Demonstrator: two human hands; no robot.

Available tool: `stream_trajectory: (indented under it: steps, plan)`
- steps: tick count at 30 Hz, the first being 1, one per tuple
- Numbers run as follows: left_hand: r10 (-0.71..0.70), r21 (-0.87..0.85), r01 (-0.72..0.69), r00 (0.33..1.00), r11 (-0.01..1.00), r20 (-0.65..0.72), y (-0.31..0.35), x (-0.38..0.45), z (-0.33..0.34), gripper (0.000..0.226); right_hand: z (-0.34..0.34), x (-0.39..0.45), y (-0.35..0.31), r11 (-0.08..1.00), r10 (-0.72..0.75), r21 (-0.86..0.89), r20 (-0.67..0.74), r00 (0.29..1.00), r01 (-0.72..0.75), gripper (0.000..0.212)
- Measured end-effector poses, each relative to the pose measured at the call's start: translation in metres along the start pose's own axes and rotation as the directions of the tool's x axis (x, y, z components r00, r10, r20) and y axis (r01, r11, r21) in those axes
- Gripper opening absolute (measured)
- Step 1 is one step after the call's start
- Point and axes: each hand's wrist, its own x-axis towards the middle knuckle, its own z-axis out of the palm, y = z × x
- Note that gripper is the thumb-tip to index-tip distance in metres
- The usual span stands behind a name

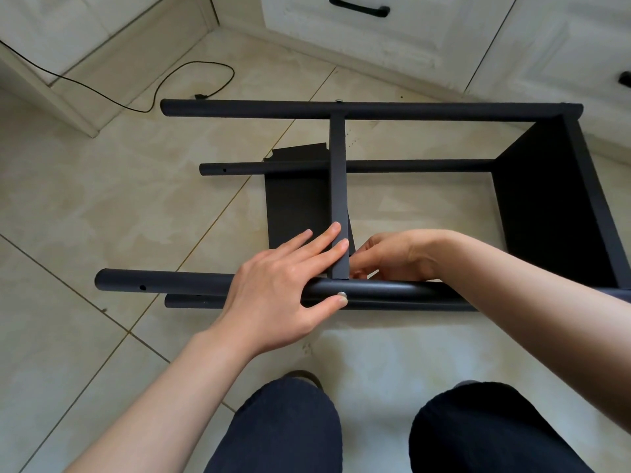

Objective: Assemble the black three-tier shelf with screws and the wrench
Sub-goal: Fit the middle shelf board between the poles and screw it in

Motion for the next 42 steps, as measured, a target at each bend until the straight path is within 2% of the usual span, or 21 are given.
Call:
stream_trajectory:
  steps: [3,6,11,16,22,28,32,36,38,42]
  plan:
    - [0.001,0.001,-0.001,1.000,1.000,0.000,0.000,0.000,0.000,0.069,-0.003,-0.005,-0.001,0.998,-0.030,0.053,0.043,0.999,0.027,0.013]
    - [0.000,0.001,0.000,1.000,1.000,-0.004,0.000,0.001,0.000,0.069,-0.003,-0.002,0.003,0.997,-0.050,0.059,0.046,0.998,0.048,0.031]
    - [0.003,0.004,-0.003,1.000,1.000,-0.007,0.000,0.001,0.001,0.069,0.002,0.000,0.001,0.999,-0.010,0.031,0.002,1.000,0.010,0.020]
    - [0.005,0.004,-0.005,1.000,1.000,-0.015,0.000,0.000,0.001,0.068,0.003,0.000,-0.001,1.000,0.028,0.002,-0.016,0.999,-0.028,0.037]
    - [0.001,0.000,-0.001,1.000,1.000,-0.012,0.000,0.000,0.001,0.068,0.005,-0.006,-0.002,0.999,-0.013,0.043,-0.015,1.000,0.014,0.016]
    - [-0.002,0.001,0.002,1.000,1.000,-0.015,0.001,0.000,0.000,0.068,0.006,-0.002,-0.005,0.998,0.010,0.070,-0.038,0.999,-0.007,0.017]
    - [-0.006,-0.001,0.006,1.000,1.000,-0.001,0.002,0.000,-0.001,0.068,0.007,-0.001,-0.006,0.999,0.036,0.034,-0.041,0.999,-0.034,0.040]
    - [-0.011,-0.003,0.011,1.000,1.000,-0.004,0.002,0.001,-0.001,0.068,0.011,-0.004,-0.009,0.999,0.050,0.000,-0.094,0.994,-0.051,0.017]
    - [-0.013,-0.002,0.013,1.000,1.000,-0.012,0.002,0.000,-0.002,0.068,0.011,-0.009,-0.009,0.998,0.024,-0.049,-0.124,0.992,-0.030,0.018]
    - [-0.028,-0.007,0.028,0.999,1.000,0.022,0.004,0.000,-0.004,0.068,0.013,-0.028,-0.010,0.962,-0.085,-0.273,-0.236,0.968,0.018,0.017]
